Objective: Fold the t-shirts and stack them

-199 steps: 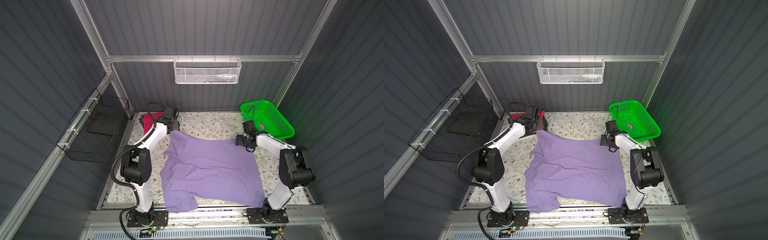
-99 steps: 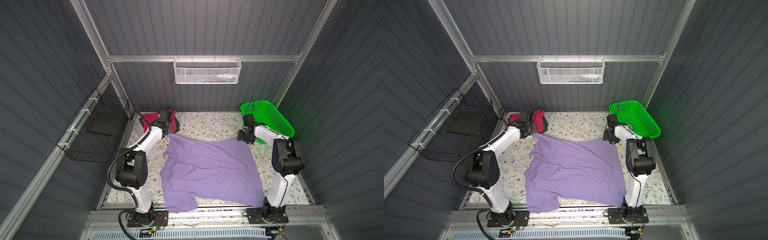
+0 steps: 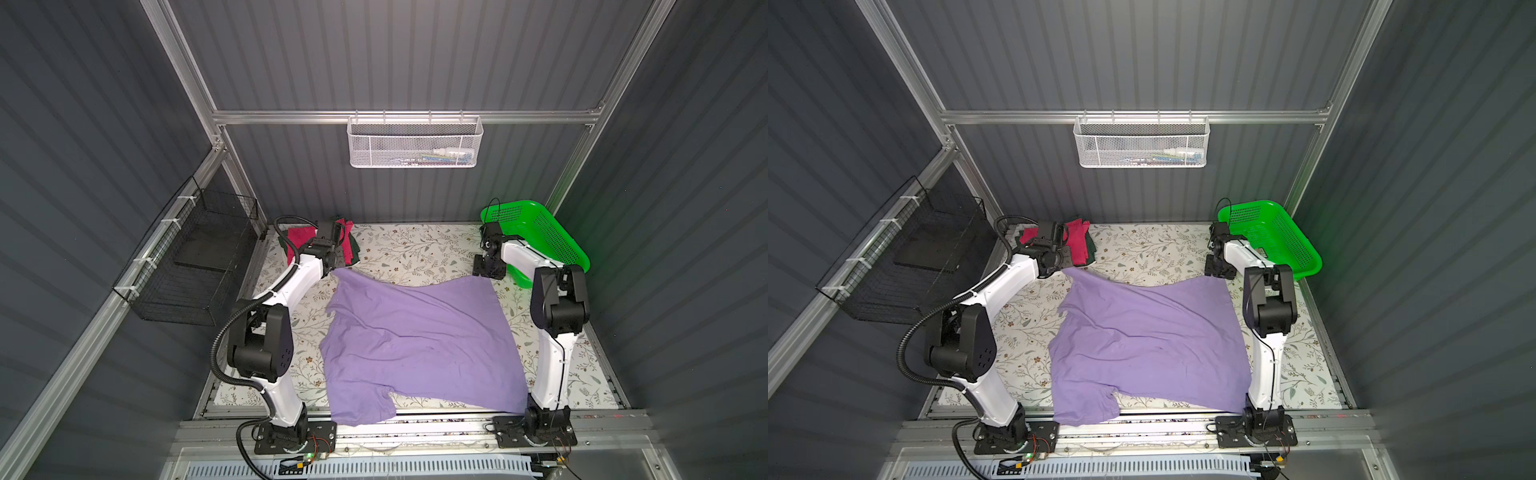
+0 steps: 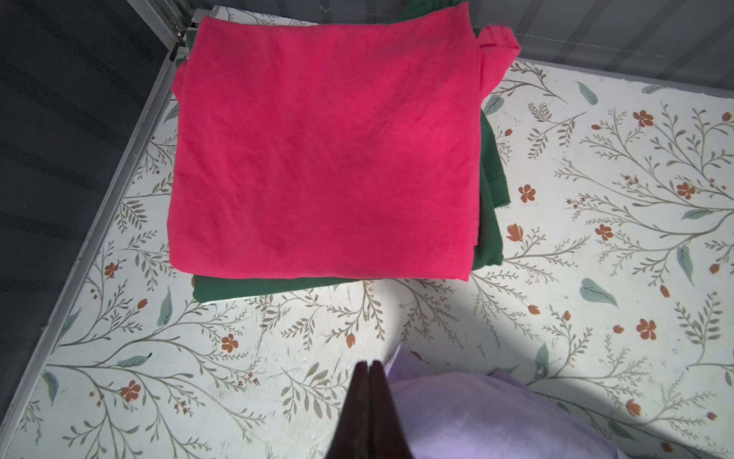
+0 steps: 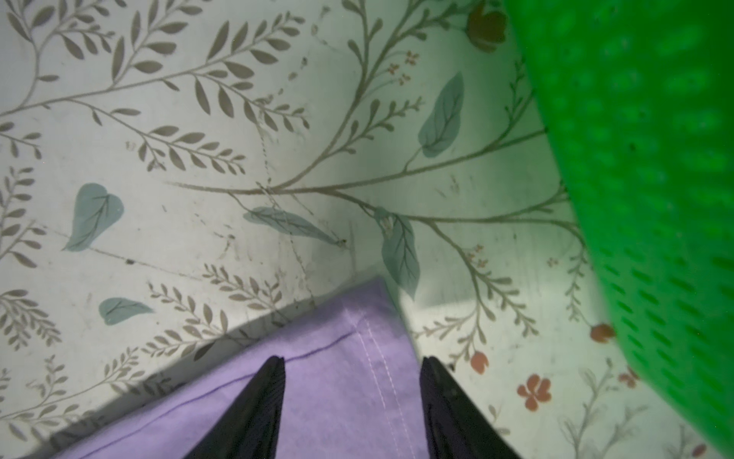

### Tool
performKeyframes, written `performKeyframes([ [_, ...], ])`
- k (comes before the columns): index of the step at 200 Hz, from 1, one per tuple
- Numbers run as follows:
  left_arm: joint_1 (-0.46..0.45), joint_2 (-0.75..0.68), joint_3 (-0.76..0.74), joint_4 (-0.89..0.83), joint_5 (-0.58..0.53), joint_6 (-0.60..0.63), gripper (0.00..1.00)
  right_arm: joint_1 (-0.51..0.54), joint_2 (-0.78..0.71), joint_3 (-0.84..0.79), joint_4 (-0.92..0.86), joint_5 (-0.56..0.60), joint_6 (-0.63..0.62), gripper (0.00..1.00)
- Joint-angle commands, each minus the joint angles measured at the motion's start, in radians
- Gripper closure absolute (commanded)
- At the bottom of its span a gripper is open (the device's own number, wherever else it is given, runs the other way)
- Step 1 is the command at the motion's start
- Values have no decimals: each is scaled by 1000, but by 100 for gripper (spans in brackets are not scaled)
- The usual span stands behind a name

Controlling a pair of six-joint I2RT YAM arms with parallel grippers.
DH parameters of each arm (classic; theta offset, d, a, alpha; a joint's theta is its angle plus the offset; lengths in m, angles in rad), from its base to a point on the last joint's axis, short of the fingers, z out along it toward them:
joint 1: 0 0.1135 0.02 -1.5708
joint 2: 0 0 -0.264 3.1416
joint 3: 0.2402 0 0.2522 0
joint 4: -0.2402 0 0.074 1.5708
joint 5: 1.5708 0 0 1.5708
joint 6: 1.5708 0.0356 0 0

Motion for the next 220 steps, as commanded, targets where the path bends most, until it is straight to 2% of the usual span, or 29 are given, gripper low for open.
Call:
performKeyframes([
  [1,8,-30,-38,4,15,-5,100,-6,27,33,-85,-6,-8,47],
  [60,8,-38,-45,4,32,-3,100,-8,86,110,-141,-2,-9,55],
  [121,8,-47,-56,6,47,2,100,-17,126,181,-175,5,-25,54],
  [135,8,-49,-58,8,49,2,100,-17,137,200,-189,1,-32,63],
  [160,8,-47,-59,7,54,2,100,-17,139,204,-192,-4,-41,91],
  [178,8,-43,-56,5,65,2,100,-17,125,187,-172,-6,-49,100],
  [211,8,-49,-56,7,68,1,100,-19,103,157,-137,28,-55,100],
  [214,8,-49,-57,8,69,2,100,-19,106,158,-140,32,-56,91],
  [216,8,-49,-57,9,70,2,100,-19,110,163,-145,36,-58,79],
  [217,8,-49,-57,9,71,2,100,-19,110,163,-145,36,-58,79],
  [220,9,-50,-57,8,73,2,100,-20,115,170,-153,38,-59,71],
])
